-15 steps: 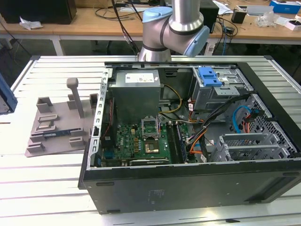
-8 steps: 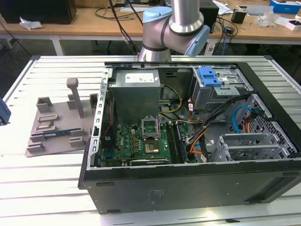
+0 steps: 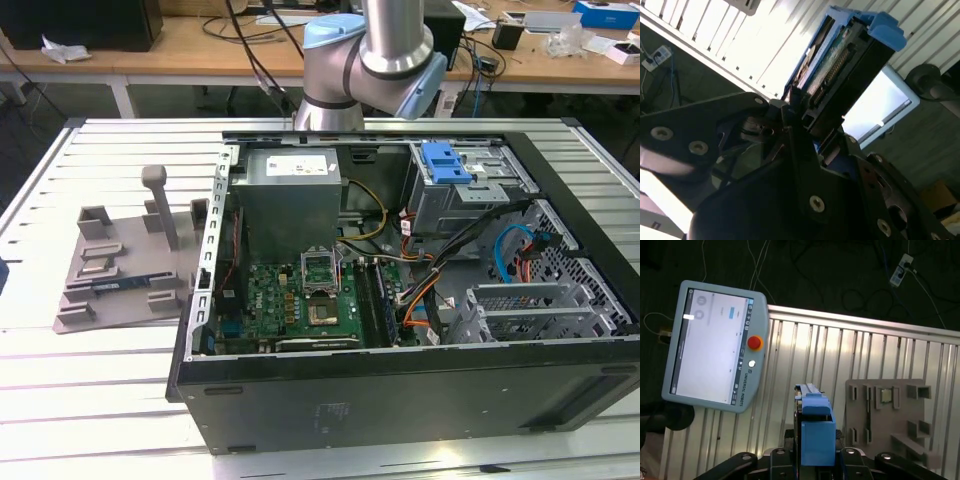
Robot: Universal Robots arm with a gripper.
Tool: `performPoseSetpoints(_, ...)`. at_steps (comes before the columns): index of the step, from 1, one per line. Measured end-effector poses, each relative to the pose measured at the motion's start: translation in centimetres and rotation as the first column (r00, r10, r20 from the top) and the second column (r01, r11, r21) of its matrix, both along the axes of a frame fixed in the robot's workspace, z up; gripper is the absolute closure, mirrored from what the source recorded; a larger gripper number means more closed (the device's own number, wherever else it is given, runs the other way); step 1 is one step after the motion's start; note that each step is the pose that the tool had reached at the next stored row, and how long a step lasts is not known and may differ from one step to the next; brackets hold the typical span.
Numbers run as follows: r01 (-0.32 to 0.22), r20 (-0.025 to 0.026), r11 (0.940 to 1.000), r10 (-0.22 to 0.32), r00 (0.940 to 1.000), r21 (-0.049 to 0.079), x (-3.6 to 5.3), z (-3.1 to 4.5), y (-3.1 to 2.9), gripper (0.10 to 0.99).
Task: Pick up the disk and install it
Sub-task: 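Pick up the disk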
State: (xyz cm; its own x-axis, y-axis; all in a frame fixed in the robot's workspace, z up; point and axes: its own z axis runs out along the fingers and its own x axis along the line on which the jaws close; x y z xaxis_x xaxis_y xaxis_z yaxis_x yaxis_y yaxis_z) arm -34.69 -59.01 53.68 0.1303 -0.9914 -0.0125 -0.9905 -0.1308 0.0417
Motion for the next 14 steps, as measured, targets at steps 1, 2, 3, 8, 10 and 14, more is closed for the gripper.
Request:
performPoseSetpoints(1,0.000,0.0000,1.0000,0.000,1.0000,0.000,0.54,0.00,0.00,0.722)
performPoseSetpoints(2,0.000,0.0000,1.0000,0.000,1.0000,0.000,1.45,0.00,-0.01,0.722)
performPoseSetpoints(3,0.000,0.0000,1.0000,0.000,1.0000,0.000,2.37,0.00,0.00,0.722)
performPoseSetpoints(8,0.000,0.0000,1.0000,0.000,1.0000,0.000,5.97,-0.02,0.00,0.722)
performPoseSetpoints(10,0.000,0.0000,1.0000,0.000,1.0000,0.000,7.61,-0.03,0.00,0.722)
performPoseSetpoints(14,0.000,0.0000,1.0000,0.000,1.0000,0.000,9.96,-0.05,0.00,0.722)
